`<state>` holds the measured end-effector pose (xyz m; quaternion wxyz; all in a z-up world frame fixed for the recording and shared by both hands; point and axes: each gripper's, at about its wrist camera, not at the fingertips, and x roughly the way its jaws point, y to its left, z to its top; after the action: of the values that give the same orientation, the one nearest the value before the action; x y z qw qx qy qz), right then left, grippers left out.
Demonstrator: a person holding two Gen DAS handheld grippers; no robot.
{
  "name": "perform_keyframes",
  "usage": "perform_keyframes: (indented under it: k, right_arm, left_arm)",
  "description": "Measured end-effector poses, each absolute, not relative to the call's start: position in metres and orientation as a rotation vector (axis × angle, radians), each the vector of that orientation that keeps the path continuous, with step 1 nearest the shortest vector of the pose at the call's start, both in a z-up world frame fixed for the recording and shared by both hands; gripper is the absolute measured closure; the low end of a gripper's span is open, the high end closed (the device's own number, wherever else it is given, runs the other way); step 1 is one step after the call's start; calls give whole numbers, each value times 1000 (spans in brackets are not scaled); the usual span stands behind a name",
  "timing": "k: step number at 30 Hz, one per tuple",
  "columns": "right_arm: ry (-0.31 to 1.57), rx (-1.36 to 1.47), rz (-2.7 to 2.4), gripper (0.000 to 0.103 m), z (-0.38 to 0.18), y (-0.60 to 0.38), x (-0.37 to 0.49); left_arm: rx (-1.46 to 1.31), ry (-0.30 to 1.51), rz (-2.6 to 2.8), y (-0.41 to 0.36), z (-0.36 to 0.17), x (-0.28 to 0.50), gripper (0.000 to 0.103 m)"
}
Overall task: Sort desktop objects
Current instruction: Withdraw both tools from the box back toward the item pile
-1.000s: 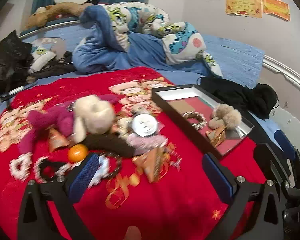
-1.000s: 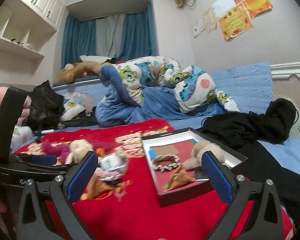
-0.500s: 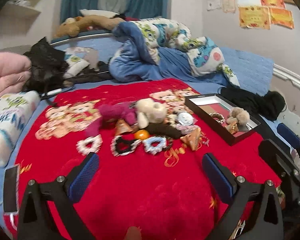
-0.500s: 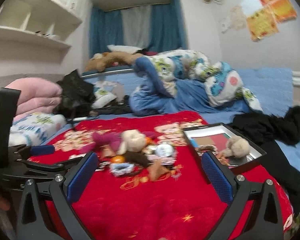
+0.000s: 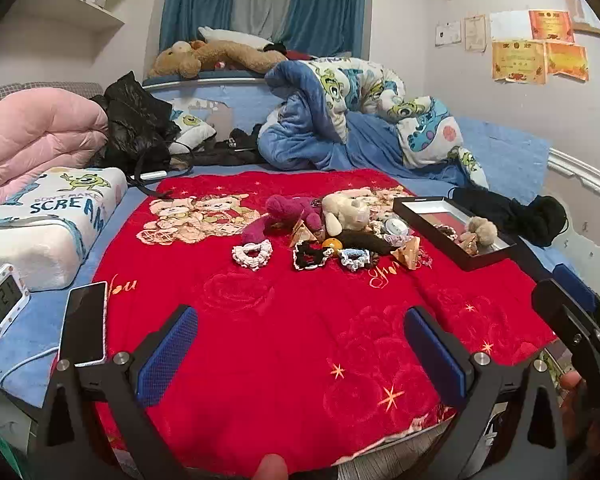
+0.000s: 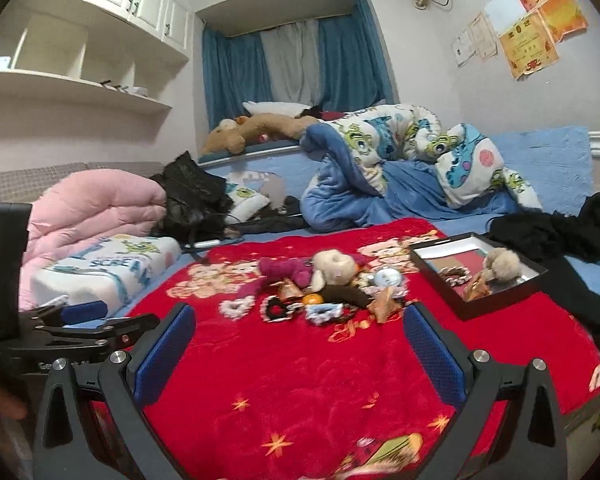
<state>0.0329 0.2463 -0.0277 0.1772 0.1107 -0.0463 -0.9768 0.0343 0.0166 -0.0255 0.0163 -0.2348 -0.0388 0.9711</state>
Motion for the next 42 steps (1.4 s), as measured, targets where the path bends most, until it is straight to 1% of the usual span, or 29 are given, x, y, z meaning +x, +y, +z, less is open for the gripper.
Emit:
perform_keyframes:
  k: [3,8,13,20,24,28,31,34,42]
  right_arm:
    - [-139,306,-2735,0,-29,244,42]
    - [-117,322,-2668,0,-29,237,49]
    - [-153,316,-2583,0,-26,234,54]
    - [-153,350,-2527,0,-26,226,48]
    - [-147,340,-2510,0,-28,223,40]
    - [-113,356,-2505,0,-25,217,17]
    - [-127,382,-2487,0,-24,213,-2]
    - [-119,415,-2469,0,-28,206,-24]
    - [-142,469,-2418,0,-47,182,-88]
  left_arm:
    - [-722,-130,3028,15,-28,44,0]
    - [-749,-65,3080,19,-32,50,0]
    - [-743,-105,3077,17,-29,58,0]
    - [-764,-99,3087,17,-29,57,0]
    - [-782,-63,3092,19,-29,41,0]
    - [-790,-98,3102,12,-27,22,0]
    - [-807,-113,3096,4,-27,4,0]
    - [-831,-104,3106,-6,-30,-16,0]
    - [-897,-150,3106,-42,-46,-88,0]
